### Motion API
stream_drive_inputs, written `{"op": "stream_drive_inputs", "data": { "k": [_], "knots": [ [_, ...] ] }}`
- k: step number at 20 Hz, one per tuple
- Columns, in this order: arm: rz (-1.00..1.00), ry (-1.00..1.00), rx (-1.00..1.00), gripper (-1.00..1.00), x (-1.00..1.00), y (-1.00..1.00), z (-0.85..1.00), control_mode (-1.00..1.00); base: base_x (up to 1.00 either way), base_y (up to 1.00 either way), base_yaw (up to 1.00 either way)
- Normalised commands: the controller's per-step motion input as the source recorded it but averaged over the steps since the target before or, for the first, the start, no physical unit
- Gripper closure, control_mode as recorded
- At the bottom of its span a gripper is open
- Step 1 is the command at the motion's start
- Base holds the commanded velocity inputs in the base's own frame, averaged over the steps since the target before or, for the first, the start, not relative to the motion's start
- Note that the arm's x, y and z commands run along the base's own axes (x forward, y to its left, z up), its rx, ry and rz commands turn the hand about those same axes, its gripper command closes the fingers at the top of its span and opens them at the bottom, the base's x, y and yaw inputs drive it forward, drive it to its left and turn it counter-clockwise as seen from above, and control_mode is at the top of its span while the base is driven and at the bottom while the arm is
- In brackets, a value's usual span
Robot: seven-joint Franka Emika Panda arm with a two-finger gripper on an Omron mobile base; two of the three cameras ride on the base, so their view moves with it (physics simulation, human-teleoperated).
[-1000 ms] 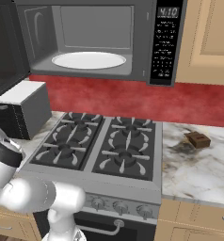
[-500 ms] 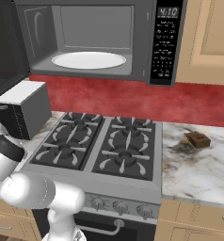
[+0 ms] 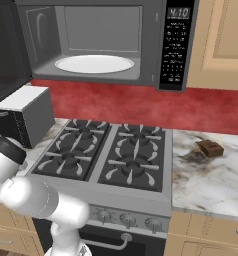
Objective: Place the sponge inside the microwave to prepare for sanitizing.
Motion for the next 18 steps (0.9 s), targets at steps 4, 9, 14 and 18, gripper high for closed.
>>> {"op": "stream_drive_inputs", "data": {
  "k": [4, 9, 14, 18],
  "knots": [
    [0.00, 0.04, 0.00, -1.00, 0.08, 0.01, 0.00, -1.00, 0.00, 0.00, 0.00],
    [0.00, 0.08, -0.01, -1.00, 0.02, 0.07, -0.09, -1.00, 0.00, 0.00, 0.00],
    [0.00, 0.06, -0.04, -1.00, 0.02, 0.03, -0.19, -1.00, 0.00, 0.00, 0.00],
    [0.00, 0.00, -0.04, -1.00, 0.03, 0.00, -0.20, -1.00, 0.00, 0.00, 0.00]
  ]
}}
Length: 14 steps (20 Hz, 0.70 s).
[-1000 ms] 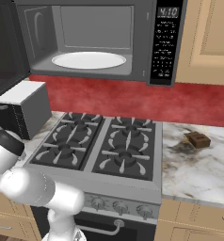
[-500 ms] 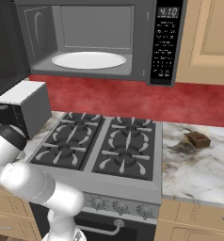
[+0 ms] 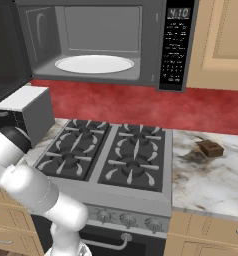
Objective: Place the sponge inside the microwave to prepare for sanitizing.
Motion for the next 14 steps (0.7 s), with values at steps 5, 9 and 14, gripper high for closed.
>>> {"op": "stream_drive_inputs", "data": {
  "k": [5, 9, 14],
  "knots": [
    [0.00, 0.00, 0.00, -1.00, 0.01, 0.00, -0.01, -1.00, 0.00, 0.00, 0.00],
    [0.00, 0.00, 0.00, 1.00, 0.00, 0.00, -0.01, -1.00, 0.00, 0.00, 0.00],
    [0.00, 0.00, 0.01, 1.00, 0.00, 0.00, -0.10, -1.00, 0.00, 0.00, 0.00]
  ]
}}
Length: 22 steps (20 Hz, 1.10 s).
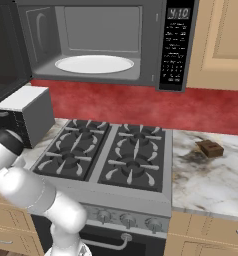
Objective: Place the sponge inside the microwave to prepare for sanitizing.
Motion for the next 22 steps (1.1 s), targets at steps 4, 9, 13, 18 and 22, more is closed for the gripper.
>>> {"op": "stream_drive_inputs", "data": {
  "k": [4, 9, 13, 18, 22],
  "knots": [
    [0.00, 0.00, 0.01, 1.00, 0.00, 0.00, -0.08, -1.00, 0.00, 0.00, 0.00],
    [0.00, 0.00, 0.08, 1.00, 0.01, -0.24, 0.02, -1.00, 0.00, 0.00, 0.00],
    [0.00, -0.03, 0.16, 1.00, 0.02, -0.42, 0.08, -1.00, 0.00, 0.00, 0.00],
    [0.00, -0.04, 0.07, 1.00, 0.01, -0.46, 0.00, -1.00, 0.00, 0.00, 0.00],
    [0.00, -0.05, 0.00, 1.00, 0.01, -0.35, 0.00, -1.00, 0.00, 0.00, 0.00]
  ]
}}
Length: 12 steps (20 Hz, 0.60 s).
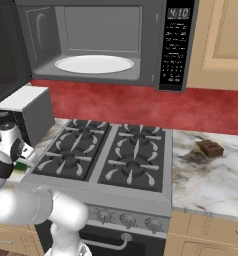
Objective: Place the sponge inside the microwave to prepare for sanitizing.
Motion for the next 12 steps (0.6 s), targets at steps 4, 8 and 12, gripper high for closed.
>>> {"op": "stream_drive_inputs", "data": {
  "k": [4, 8, 12],
  "knots": [
    [0.00, 0.00, 0.02, 1.00, 0.00, -0.32, 0.04, -1.00, 0.00, 0.00, 0.00],
    [0.00, 0.00, 0.17, 1.00, 0.00, -0.26, 0.36, -1.00, 0.00, 0.00, 0.00],
    [0.00, 0.00, 0.11, 1.00, 0.00, -0.14, 0.42, -1.00, 0.00, 0.00, 0.00]
  ]
}}
